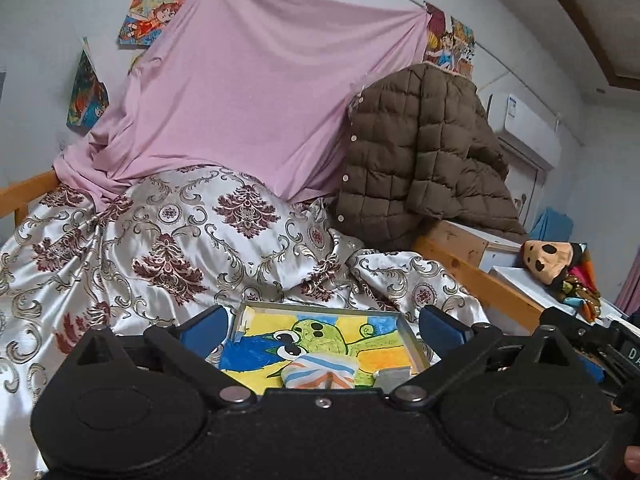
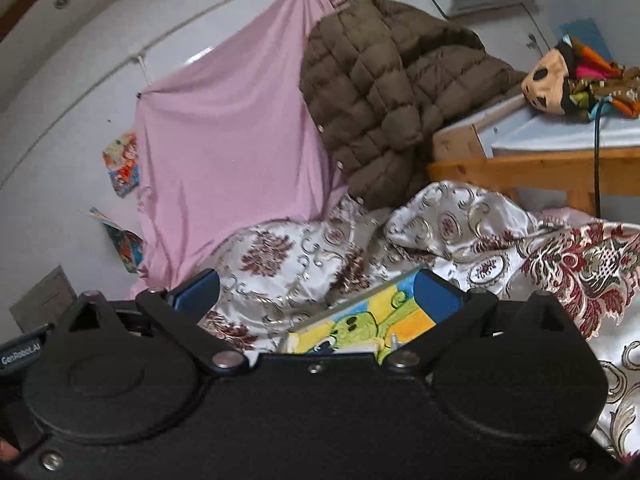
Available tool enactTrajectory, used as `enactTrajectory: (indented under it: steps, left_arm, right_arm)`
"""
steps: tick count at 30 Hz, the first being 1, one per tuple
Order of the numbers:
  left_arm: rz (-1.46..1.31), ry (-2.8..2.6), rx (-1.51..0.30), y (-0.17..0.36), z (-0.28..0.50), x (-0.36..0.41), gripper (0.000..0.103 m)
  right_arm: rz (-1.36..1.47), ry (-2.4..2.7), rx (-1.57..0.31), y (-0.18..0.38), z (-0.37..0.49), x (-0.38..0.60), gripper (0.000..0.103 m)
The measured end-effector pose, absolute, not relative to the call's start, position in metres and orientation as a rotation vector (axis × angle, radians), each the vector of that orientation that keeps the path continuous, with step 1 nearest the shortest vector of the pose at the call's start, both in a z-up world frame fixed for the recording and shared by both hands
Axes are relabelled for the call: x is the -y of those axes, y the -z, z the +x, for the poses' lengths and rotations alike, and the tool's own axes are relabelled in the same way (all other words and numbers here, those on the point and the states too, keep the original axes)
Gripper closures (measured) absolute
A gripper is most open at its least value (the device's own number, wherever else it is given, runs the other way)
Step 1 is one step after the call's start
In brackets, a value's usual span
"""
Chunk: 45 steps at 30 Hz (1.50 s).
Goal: Organize soft objects
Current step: 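Lift both open tools up and away from the tray, then reach the right tool to the navy dotted cloth and grasp it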
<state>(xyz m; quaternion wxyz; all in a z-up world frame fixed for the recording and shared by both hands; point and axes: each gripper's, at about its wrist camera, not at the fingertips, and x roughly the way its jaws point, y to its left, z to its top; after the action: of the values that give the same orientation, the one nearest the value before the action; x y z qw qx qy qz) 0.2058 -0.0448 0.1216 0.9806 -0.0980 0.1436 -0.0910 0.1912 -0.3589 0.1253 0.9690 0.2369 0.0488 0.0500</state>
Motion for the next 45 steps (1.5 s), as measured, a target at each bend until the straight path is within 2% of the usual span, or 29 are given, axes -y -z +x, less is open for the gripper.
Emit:
enactTrajectory:
  steps: [20,32,39,45]
  left_arm:
    - [-0.081,0.153,-0.3,-0.069,0.101,0.008,0.001]
    - [-0.026,0.182,-0.416,-0.035,0.084,0.002,0.001]
    - [-0.079,0.176,-0.576,-0.008,0.093,-0.01,0.001]
    - [-0.079,0.138,-0.64,0.0,0.101,-0.014,0.001]
  right_arm:
    - [0.371,0.004,-0.062,-0.109,0.078,0.319,0.0]
    - [0.256,0.135,-0.213,-0.087,0.041,0.291,0.0]
    - [0.225,0.191,-0.292,-0.075,0.046,0.283,0.0]
    - [0.192,0.213,-0.412,-0.06,0.064,0.275,0.0]
